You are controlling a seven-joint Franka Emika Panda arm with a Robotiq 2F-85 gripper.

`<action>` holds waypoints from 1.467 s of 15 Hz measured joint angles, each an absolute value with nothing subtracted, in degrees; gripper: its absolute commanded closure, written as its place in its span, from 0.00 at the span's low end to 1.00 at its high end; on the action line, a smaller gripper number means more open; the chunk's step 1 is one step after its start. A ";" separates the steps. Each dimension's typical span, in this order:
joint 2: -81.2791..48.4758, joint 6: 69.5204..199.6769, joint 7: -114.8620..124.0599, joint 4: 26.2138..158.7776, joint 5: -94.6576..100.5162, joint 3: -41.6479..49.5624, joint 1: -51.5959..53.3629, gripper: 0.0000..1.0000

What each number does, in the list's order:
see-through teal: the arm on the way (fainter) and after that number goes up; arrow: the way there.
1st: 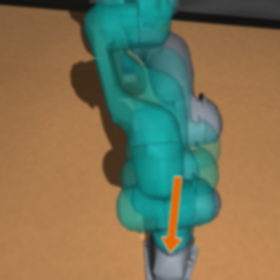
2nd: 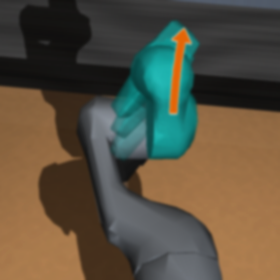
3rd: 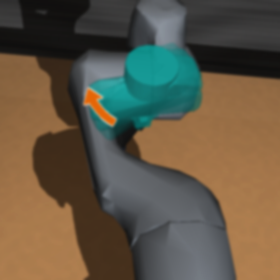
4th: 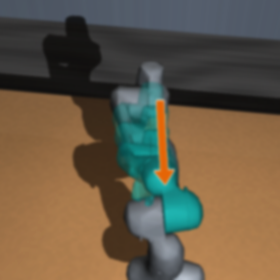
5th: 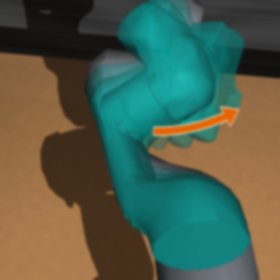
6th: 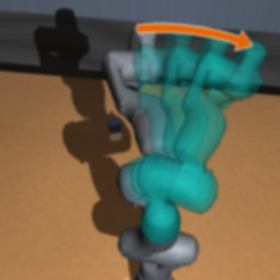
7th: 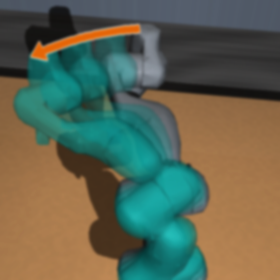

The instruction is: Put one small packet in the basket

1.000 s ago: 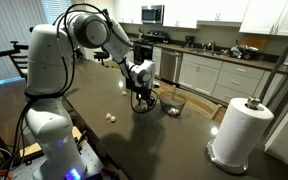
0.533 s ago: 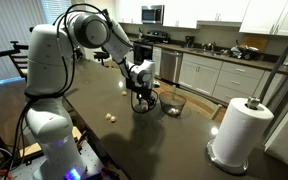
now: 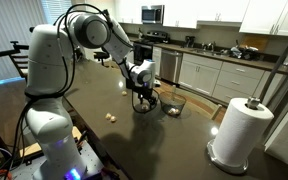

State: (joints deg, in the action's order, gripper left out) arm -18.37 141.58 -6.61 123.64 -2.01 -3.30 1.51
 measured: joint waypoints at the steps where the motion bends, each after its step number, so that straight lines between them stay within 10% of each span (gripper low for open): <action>1: -18.46 141.68 -6.61 123.64 -2.01 -3.27 1.51 0.32; 2: -18.54 141.74 -6.61 123.64 -2.00 -3.24 1.51 0.51; 12: -19.16 141.83 -6.61 123.61 -2.00 -3.14 1.51 0.96; 13: -19.16 141.83 -6.61 123.61 -2.00 -3.14 1.52 0.70; 22: -19.03 138.50 -5.22 123.60 -1.70 -2.61 1.68 0.23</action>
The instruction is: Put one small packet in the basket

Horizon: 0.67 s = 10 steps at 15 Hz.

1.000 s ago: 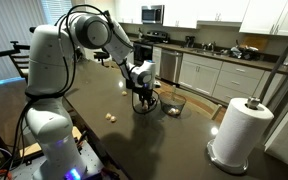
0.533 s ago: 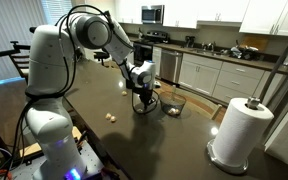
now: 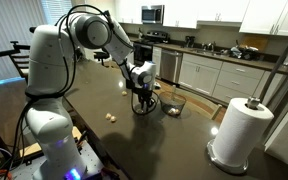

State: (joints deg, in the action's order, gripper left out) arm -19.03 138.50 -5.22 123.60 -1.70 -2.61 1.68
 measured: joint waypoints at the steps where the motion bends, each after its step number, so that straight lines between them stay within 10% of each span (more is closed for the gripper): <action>1: -19.02 137.62 -4.95 123.60 -1.62 -2.43 1.69 0.17; 10: -18.65 129.23 -2.61 123.07 -1.44 -1.17 1.73 0.00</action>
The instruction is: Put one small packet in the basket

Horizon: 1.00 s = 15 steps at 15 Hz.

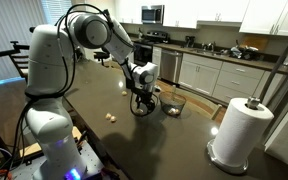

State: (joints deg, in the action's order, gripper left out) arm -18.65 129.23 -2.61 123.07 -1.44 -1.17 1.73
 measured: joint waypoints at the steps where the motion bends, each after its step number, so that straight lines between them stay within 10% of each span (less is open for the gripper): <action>1: -18.45 128.55 -2.61 123.06 -1.44 -1.17 1.73 0.00; 11: -17.99 127.54 -2.61 123.09 -1.65 -1.17 1.69 0.00; 12: -18.02 127.18 -2.61 123.09 -1.80 -1.17 1.67 0.03; 13: -18.05 126.50 -2.61 123.09 -1.90 -1.17 1.66 0.27; 15: -18.08 125.33 -2.61 123.09 -2.09 -1.17 1.66 0.29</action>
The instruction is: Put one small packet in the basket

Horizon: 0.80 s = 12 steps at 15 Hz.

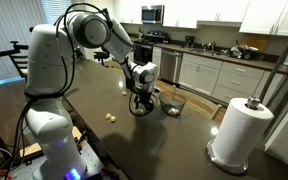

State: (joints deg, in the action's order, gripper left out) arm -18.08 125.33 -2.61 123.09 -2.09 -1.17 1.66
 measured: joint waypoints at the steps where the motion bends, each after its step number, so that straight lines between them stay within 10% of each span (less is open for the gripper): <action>1: -18.09 124.97 -2.61 123.09 -2.17 -1.17 1.66 0.36; 9: -18.09 123.99 -2.61 123.09 -2.27 -1.17 1.63 0.88; 12: -18.08 123.99 -2.61 123.09 -2.28 -1.17 1.63 0.89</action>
State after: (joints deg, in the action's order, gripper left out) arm -18.08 123.99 -2.61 123.09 -2.28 -1.17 1.63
